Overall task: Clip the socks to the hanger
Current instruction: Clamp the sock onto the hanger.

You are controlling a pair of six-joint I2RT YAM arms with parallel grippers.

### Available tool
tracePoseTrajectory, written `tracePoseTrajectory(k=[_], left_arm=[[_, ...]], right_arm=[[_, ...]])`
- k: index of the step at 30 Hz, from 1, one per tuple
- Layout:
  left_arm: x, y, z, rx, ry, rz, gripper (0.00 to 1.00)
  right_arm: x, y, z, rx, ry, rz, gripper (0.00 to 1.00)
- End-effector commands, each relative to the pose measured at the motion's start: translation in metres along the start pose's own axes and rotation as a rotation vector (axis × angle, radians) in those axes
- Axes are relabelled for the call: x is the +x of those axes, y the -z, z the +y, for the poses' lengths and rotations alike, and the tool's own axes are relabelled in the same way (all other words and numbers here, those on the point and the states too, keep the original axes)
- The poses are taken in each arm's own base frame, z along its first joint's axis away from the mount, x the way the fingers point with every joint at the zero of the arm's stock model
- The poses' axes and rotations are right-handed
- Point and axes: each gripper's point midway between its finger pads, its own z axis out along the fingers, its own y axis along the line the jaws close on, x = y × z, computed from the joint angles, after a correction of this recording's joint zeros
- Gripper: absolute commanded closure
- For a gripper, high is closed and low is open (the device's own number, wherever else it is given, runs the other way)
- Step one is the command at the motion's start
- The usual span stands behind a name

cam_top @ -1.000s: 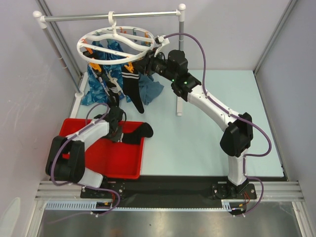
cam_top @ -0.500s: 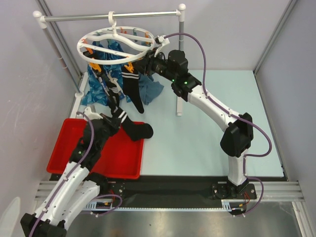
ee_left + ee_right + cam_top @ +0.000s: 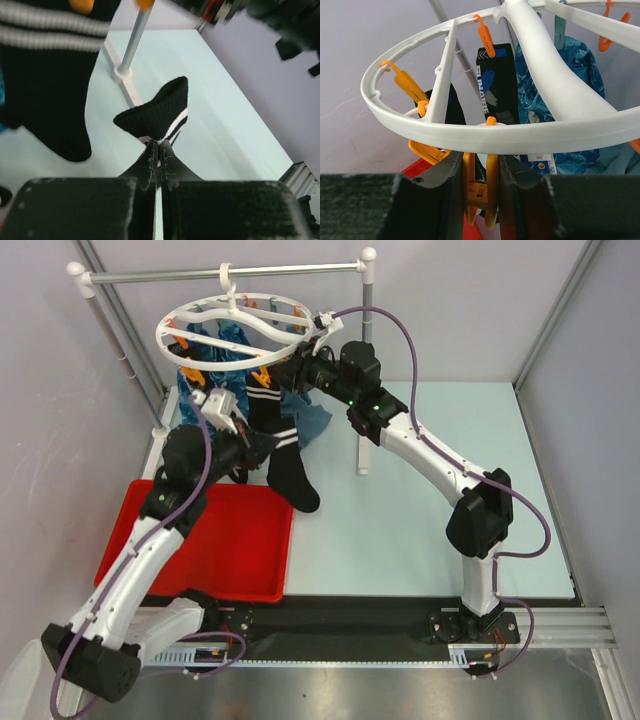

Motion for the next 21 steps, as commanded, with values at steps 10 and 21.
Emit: tracePoseTrajectory(k=[10,21], left_arm=[[-0.043,-0.049,-0.007,0.068,-0.149,-0.016,1.0],[-0.073,-0.048,-0.005,0.096,-0.154,-0.082,1.0]], right_arm=[[-0.052,0.019,0.034,-0.073,0.012,-0.081,1.0],[-0.052,0.02,0.035,-0.078,0.004,-0.081,1.0]])
